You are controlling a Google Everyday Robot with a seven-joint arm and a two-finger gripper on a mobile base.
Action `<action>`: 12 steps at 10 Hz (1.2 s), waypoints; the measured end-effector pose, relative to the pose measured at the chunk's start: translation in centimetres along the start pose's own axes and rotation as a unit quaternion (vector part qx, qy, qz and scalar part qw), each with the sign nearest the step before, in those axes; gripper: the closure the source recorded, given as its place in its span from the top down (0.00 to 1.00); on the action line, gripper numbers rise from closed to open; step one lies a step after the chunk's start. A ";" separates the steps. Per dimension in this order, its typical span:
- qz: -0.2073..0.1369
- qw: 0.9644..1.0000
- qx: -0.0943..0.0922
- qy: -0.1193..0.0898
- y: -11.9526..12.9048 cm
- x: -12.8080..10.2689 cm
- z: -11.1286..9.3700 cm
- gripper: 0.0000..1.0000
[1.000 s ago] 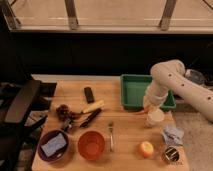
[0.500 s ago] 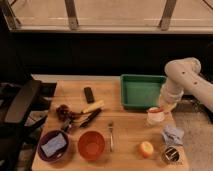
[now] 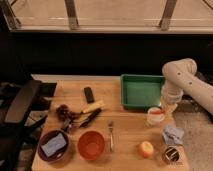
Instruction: Place pepper in paper cup
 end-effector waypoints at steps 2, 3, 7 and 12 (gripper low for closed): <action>-0.002 1.000 -0.006 0.004 -0.2 -0.3 0.5 0.00; -0.003 1.000 -0.008 0.005 -0.2 -0.4 0.7 0.00; -0.010 1.000 -0.008 0.008 -0.4 -1.1 1.1 0.22; -0.017 1.000 -0.006 0.010 -0.1 -1.9 1.1 0.74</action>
